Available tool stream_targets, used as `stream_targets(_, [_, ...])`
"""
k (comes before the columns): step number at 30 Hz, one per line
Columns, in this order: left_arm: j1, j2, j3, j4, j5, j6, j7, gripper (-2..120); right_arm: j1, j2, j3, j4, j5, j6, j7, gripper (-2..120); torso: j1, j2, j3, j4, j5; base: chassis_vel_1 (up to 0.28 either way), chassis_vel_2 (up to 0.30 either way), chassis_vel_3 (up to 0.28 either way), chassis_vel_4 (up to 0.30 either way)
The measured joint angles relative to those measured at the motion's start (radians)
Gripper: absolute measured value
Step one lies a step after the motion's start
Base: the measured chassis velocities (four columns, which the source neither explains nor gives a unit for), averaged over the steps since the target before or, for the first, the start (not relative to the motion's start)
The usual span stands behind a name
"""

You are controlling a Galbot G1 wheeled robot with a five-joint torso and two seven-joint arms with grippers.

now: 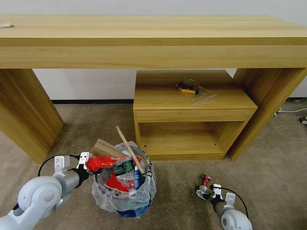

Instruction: Pick up the trash bin and place the garbage on the floor into it.

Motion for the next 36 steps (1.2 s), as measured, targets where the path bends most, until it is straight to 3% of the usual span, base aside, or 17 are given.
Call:
stream_targets(2, [-0.001, 0.0, 0.0, 0.001, 0.0, 0.0, 0.0, 0, 0.004, 0.0, -0.002, -0.005, 0.0, -0.001, 0.0, 82, 0.0, 0.0, 0.0, 0.0, -0.0001, 0.0, 0.0, 0.0, 0.0])
stream_targets(4, [-0.002, 0.003, 0.0, 0.001, -0.003, 0.0, 0.0, 0, 0.013, 0.002, -0.008, -0.023, 0.0, -0.001, -0.002, 69, 0.0, 0.0, 0.0, 0.0, 0.0001, 0.0, 0.0, 0.0, 0.0])
stream_targets(9, [-0.008, 0.01, 0.0, 0.002, -0.018, 0.0, -0.004, 0, 0.022, 0.005, -0.012, -0.035, 0.001, 0.0, -0.002, 57, 0.0, 0.0, 0.0, 0.0, 0.0, 0.0, 0.0, 0.0, 0.0])
stream_targets(12, [-0.016, 0.016, 0.0, 0.003, -0.029, 0.0, -0.007, 0, 0.027, 0.006, -0.014, -0.039, 0.001, 0.0, -0.001, 41, 0.0, 0.0, 0.0, 0.0, 0.0001, 0.0, 0.0, 0.0, 0.0])
stream_targets(17, [-0.024, 0.021, 0.002, 0.006, -0.032, 0.0, -0.007, 0, 0.028, 0.007, -0.014, -0.043, 0.001, 0.002, 0.003, 28, 0.0, 0.0, 0.0, -0.0001, 0.0, 0.0, 0.0, 0.0, 0.0])
stream_targets(20, [-0.03, 0.031, 0.002, 0.01, -0.035, 0.0, -0.007, 0, 0.012, 0.0, -0.006, -0.017, -0.009, 0.014, 0.003, 14, 0.0, 0.0, 0.0, 0.0001, 0.0005, 0.0, 0.0, 0.0, 0.0])
stream_targets(25, [-0.04, 0.046, 0.001, 0.017, -0.042, 0.0, -0.006, 0, -0.017, -0.021, 0.018, 0.054, -0.025, 0.03, -0.002, 7, 0.0, 0.0, 0.0, -0.0001, -0.0001, 0.0, 0.0, 0.0, 0.0])
stream_targets(36, [-0.05, 0.057, 0.004, 0.032, -0.047, 0.0, -0.002, 0, -0.117, -0.097, 0.019, 0.324, -0.116, 0.109, -0.077, 7, 0.0, 0.0, 0.0, 0.0, 0.0001, 0.0, 0.0, 0.0, 0.0])
